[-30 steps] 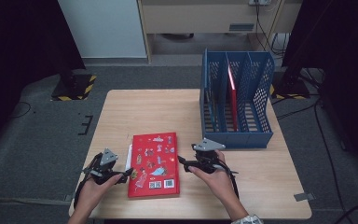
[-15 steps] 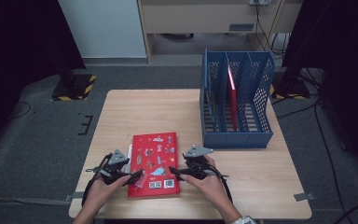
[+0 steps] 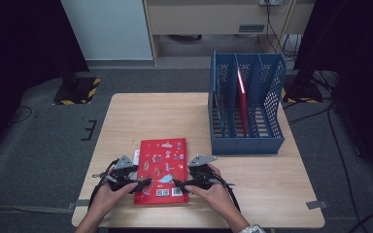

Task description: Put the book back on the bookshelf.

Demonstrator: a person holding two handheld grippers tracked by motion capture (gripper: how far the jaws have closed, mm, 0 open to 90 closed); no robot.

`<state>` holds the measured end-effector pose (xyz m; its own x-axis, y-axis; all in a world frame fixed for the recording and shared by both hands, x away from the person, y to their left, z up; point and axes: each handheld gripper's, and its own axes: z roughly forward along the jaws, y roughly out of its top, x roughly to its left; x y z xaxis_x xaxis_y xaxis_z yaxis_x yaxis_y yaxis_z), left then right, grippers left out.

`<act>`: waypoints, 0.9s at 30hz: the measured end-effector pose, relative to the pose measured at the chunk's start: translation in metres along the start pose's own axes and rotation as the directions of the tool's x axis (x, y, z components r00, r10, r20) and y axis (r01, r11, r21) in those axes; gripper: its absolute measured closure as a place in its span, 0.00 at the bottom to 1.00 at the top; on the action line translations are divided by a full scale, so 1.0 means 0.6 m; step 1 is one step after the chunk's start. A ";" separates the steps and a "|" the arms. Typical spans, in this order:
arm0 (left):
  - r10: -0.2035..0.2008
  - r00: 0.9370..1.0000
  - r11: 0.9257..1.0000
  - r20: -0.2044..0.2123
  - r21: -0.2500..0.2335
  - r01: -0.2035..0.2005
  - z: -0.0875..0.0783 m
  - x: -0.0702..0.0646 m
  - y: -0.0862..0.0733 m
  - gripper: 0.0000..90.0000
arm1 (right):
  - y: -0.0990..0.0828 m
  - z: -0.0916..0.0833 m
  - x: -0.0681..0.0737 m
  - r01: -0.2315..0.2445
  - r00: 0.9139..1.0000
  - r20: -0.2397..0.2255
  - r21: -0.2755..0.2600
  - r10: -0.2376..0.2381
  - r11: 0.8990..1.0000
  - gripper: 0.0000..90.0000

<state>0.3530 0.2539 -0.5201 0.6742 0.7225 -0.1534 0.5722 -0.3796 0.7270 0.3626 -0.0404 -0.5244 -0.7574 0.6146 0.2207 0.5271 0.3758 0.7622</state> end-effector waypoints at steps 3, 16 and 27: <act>0.003 1.000 1.000 0.007 -0.002 -0.003 0.004 -0.002 0.002 0.16 | -0.003 0.000 -0.005 -0.010 1.000 0.010 0.001 0.010 1.000 0.16; 0.007 1.000 1.000 0.007 -0.001 -0.007 0.004 -0.003 0.002 0.16 | 0.000 0.019 -0.032 -0.092 0.993 -0.075 0.029 0.094 0.995 0.12; 0.023 0.999 1.000 0.022 0.003 -0.023 -0.003 -0.003 0.003 0.16 | 0.017 0.007 -0.029 -0.114 0.991 -0.067 -0.010 0.113 0.993 0.25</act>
<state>0.3521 0.2530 -0.5174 0.6972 0.7006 -0.1519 0.5580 -0.3974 0.7285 0.3830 -0.0443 -0.5228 -0.7171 0.6052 0.3458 0.6061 0.2965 0.7380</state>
